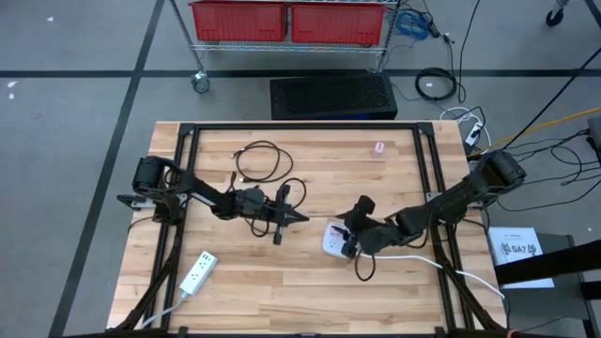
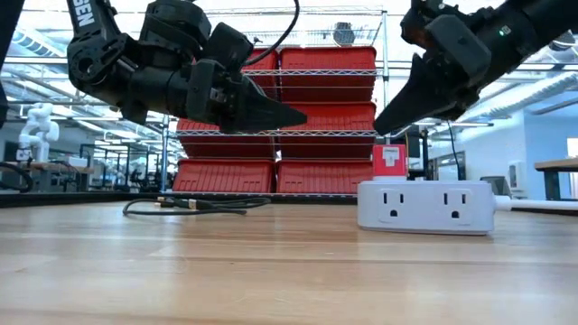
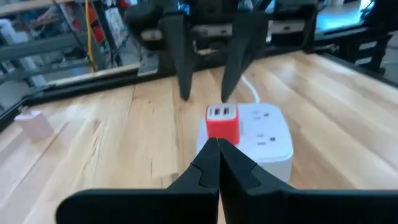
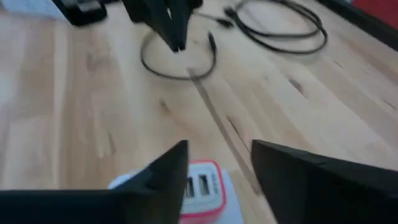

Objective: Insert USB
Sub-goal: Insert the red charger adapter into the right white outlet extension

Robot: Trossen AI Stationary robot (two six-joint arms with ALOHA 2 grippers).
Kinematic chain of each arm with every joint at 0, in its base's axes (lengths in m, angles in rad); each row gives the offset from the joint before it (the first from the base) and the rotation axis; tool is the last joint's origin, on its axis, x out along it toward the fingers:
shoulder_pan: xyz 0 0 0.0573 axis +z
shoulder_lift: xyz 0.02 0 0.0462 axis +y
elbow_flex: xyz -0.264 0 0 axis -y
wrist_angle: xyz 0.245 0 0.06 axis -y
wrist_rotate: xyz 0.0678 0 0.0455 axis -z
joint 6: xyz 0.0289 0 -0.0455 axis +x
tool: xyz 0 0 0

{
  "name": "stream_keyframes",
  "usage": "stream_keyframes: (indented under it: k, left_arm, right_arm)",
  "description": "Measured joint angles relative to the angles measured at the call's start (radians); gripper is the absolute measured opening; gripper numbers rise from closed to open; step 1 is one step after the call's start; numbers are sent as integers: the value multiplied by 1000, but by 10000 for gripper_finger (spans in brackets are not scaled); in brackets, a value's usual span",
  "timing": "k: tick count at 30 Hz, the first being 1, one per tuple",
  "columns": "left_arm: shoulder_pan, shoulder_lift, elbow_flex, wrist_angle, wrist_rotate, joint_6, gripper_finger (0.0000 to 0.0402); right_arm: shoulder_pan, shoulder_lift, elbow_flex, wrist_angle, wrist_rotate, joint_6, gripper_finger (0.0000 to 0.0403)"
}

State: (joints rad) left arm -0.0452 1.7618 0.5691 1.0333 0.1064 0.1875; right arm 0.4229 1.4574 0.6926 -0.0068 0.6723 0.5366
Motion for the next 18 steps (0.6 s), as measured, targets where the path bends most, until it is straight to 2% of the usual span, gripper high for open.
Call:
stream_keyframes:
  k: [4, 6, 11, 18]
  left_arm:
    - [0, -47, 0, -103, -35, 0, 0]
    - [0, -84, 0, -169, -43, 0, 0]
    - [0, -191, 0, -355, -82, 1, 0]
    - [0, -324, 0, -666, -236, 5, 0]
  right_arm:
    - [-13, 16, 22, -18, -84, 0, 47]
    - [-18, 28, 22, -26, -99, 9, 13]
    - [-18, 59, 25, -34, -105, 70, 13]
    - [-9, 72, 25, -15, -138, 82, 2]
